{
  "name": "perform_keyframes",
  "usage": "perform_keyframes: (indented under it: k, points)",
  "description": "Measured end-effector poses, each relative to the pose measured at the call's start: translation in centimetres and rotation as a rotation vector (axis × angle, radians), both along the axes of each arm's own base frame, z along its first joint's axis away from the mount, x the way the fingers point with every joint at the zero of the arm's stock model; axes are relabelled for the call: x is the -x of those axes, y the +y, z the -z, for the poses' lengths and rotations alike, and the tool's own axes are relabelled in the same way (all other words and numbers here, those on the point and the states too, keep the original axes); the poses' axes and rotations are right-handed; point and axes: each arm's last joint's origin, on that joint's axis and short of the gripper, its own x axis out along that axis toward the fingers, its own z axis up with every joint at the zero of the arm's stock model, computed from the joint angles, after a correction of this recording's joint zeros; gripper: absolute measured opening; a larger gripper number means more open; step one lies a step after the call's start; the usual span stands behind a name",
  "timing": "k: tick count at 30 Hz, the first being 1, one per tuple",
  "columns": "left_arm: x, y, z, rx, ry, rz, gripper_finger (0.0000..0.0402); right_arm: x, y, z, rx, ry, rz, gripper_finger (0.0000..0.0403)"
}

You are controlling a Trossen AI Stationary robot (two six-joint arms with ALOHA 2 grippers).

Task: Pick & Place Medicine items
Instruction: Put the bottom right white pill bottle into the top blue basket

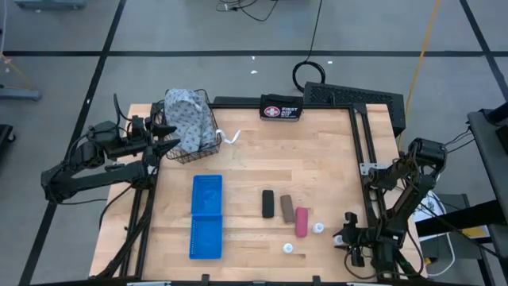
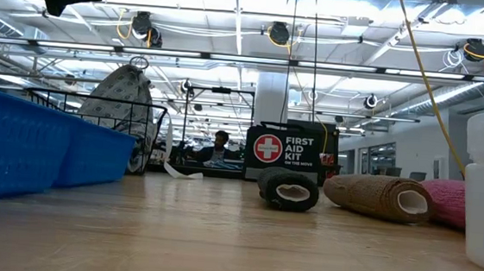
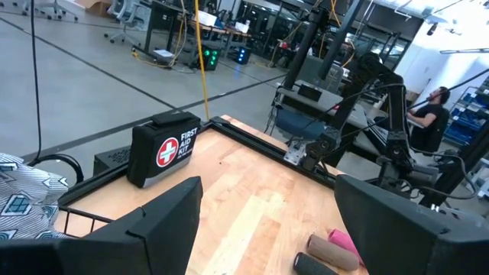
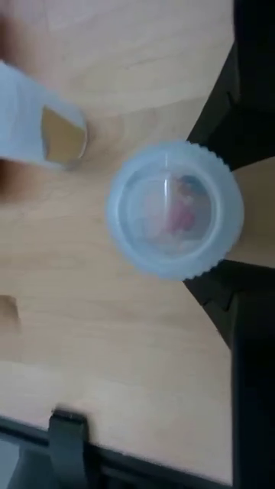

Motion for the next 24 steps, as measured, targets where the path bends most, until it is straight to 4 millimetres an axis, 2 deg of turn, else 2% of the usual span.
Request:
perform_keyframes:
  k: [2, 10, 16, 20, 24]
  points:
    - [0.0, 0.0, 0.0, 0.000, 0.000, 0.000, 0.0308, 0.0, 0.1, -0.1, -0.015, 0.004, -0.011, 0.0133]
    - [0.0, 0.1, -0.5, -0.044, -0.039, -0.035, 0.0308, 0.0, 0.1, -1.9, -0.172, 0.001, 0.056, 0.0130]
    - [0.2, 0.3, -2.3, -0.156, -0.194, -0.137, 0.0308, -1.1, -0.3, -4.9, -0.250, -0.189, 0.080, 0.0130]
    - [0.4, 0.2, -3.2, -0.100, -0.320, -0.130, 0.0308, -2.6, -1.3, -7.3, -0.159, -0.400, 0.093, 0.0130]
    - [0.5, 0.3, -3.5, -0.050, -0.376, -0.142, 0.0308, -5.0, -3.2, -9.1, -0.001, -0.543, 0.166, 0.0130]
